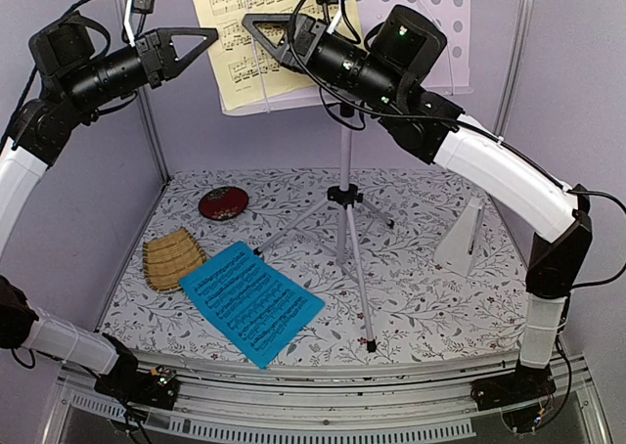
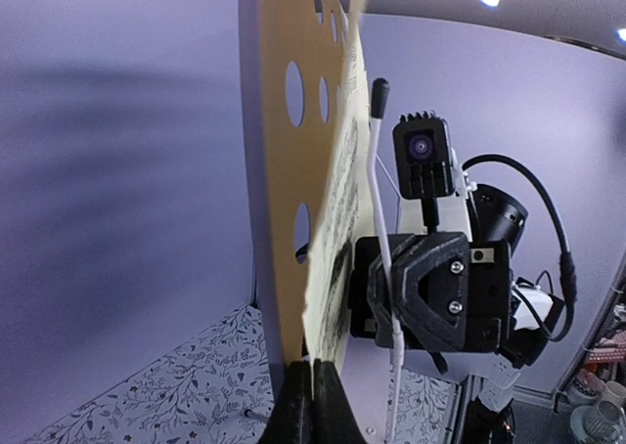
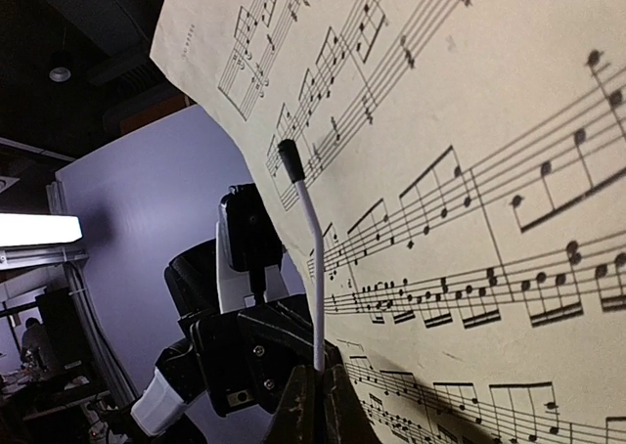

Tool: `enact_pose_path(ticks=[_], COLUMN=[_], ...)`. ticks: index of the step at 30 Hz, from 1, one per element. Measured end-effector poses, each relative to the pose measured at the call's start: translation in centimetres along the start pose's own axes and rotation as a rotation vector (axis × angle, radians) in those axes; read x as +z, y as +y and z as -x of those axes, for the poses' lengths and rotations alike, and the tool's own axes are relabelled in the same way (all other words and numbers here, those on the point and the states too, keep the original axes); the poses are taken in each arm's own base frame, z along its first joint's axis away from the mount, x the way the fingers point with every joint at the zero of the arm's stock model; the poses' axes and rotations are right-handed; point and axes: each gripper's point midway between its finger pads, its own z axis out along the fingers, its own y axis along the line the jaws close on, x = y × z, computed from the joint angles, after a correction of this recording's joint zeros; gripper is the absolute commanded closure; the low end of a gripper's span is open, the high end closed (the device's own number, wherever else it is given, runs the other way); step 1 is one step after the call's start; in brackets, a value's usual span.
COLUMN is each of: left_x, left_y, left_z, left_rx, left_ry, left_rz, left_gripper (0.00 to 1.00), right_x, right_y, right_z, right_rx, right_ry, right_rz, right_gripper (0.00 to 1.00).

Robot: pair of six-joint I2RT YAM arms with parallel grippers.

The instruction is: Pack up the instrument practice props

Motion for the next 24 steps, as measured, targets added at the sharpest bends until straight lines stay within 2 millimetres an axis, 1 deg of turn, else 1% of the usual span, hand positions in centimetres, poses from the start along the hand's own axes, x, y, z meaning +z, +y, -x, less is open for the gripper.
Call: enact_pose_path(ticks=[8,10,12,14,18,21,22,23,24], left_x=[-1.1,-1.7,-2.7,-4.1,-8.0,-10.7,-11.1,-12.2,-12.9], left_y=[-0.1,0.0,0.8,2.2,6.3,9.1,9.6,10.9,11.9], left_z=[1.0,1.4,1.7,1.9,2.1,1.2,0.6,0.1,-0.8], left_rx=[-0.004,-0.004,-0.006,-0.009,-0.033,-0.067,-0.091,-0.097,-0.12], left_ry=[-0.033,-0.052,-0.081,-0.115,-0.199,-0.242,-0.247,-0.259,-0.262], left_rz=[0.033,0.051,0.092,0.159,0.34,0.459,0.475,0.524,0.555], left_gripper=[1.0,1.0,1.0,1.0,1.0,1.0,1.0,1.0,1.0], right_x=[0.0,0.1,0.1,0.1,0.1,0.1,0.1,0.1,0.1], right_y=[0.5,0.5,0.5,0.6,0.5,0.4,0.4,0.3,0.3], right_z=[-0.1,-0.2,-0.2,-0.1,-0.2,-0.1,-0.1,0.0,0.0], right_rx=[-0.06,-0.072,-0.077,-0.081,-0.081,-0.082,-0.082,-0.083,-0.083], right_ry=[0.006,0.004,0.004,0.003,0.0,-0.005,-0.007,-0.009,-0.011], right_rz=[0.032,0.038,0.039,0.04,0.039,0.034,0.031,0.029,0.027], right_gripper=[0.99,0.99,0.99,0.99,0.99,0.99,0.99,0.99,0.99])
